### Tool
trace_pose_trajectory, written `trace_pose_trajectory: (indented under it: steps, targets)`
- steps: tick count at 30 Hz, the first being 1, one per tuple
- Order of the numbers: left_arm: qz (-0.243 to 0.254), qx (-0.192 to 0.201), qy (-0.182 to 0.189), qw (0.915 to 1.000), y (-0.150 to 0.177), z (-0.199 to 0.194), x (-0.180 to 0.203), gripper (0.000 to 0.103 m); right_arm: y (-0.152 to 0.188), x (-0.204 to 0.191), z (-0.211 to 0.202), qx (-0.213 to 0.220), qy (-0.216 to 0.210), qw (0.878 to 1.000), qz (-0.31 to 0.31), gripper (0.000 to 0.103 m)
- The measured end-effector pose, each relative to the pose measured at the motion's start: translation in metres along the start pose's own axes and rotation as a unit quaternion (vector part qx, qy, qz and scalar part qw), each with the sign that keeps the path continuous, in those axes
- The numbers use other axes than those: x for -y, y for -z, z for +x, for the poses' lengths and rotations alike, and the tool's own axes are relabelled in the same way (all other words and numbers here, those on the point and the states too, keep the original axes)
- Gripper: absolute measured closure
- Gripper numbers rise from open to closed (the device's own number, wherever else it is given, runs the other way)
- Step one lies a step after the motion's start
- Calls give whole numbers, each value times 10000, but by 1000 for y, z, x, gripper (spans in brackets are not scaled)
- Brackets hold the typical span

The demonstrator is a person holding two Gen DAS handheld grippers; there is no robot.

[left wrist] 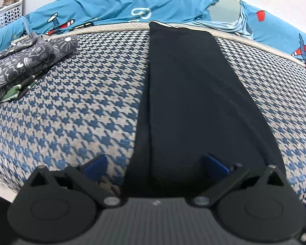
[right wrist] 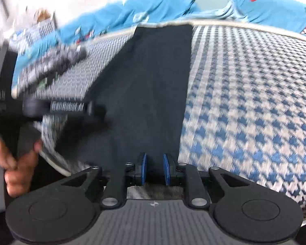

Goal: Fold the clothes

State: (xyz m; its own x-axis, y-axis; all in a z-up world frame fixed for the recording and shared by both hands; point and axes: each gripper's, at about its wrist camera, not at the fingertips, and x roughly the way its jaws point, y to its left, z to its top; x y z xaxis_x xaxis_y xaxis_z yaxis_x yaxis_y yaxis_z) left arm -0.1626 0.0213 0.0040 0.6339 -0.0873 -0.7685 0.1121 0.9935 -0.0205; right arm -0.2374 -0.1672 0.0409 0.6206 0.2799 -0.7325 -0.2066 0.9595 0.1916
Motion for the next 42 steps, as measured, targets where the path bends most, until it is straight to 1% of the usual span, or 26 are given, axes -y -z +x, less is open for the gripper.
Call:
trace_pose_trajectory:
  steps: [2,3,4,5,7,8,10,13,15,19,22,24,26,30,35,37,39,42]
  targets:
    - [-15,-14,-6,10000,0,0,0,0,3,-2,3,-254,-82,9996,-41,84]
    - [-28,-21,-7,10000,0,1,0,0,5,-2,7,-450,-173,9988,24,85]
    - [-41,-29,-8,10000,1,1,-1,0,8,0,13,-737,-277,9967,194,85]
    - [-54,-37,-10,10000,0,1,-1,0,13,1,18,-933,-287,9948,301,85]
    - [-83,-53,-14,10000,0,1,-2,0,19,-1,20,-1033,-159,9943,229,85]
    - [-93,-51,-22,9999,0,1,-2,0,20,-3,20,-1029,-118,9945,165,85]
    - [-115,-43,-37,9999,0,1,-3,0,17,-8,12,-812,-182,9965,14,85]
    - [-147,19,-71,9999,-1,0,-4,0,13,-11,5,-614,-367,9974,18,85]
    - [-160,49,-94,9998,-2,-1,-4,0,12,-10,4,-567,-391,9976,50,85]
    - [-151,-55,-296,9994,-2,3,-5,0,5,-7,-3,-429,-408,9982,138,85]
    - [-233,-97,-305,9992,-1,4,-9,0,-3,0,-12,-278,-399,9987,166,83]
    - [-244,-60,-471,9986,-2,4,-12,0,-10,6,-17,-204,-381,9990,147,81]
    - [-399,-49,-566,9976,-3,5,-19,0,-17,12,-19,-155,-382,9991,114,80]
    - [-716,-122,-637,9953,-6,8,-29,0,-30,22,-14,-203,-460,9987,77,80]
    - [-554,-41,-919,9942,-9,6,-26,0,-42,25,-5,-327,-649,9973,48,79]
    - [-584,-66,-940,9938,-11,6,-28,0,-43,26,-5,-398,-806,9959,-10,77]
    - [-632,-67,-942,9935,-11,6,-30,0,-43,25,-7,-434,-873,9952,-128,75]
    - [-668,-16,-1011,9926,-13,5,-33,0,-45,29,-11,-372,-998,9943,-97,74]
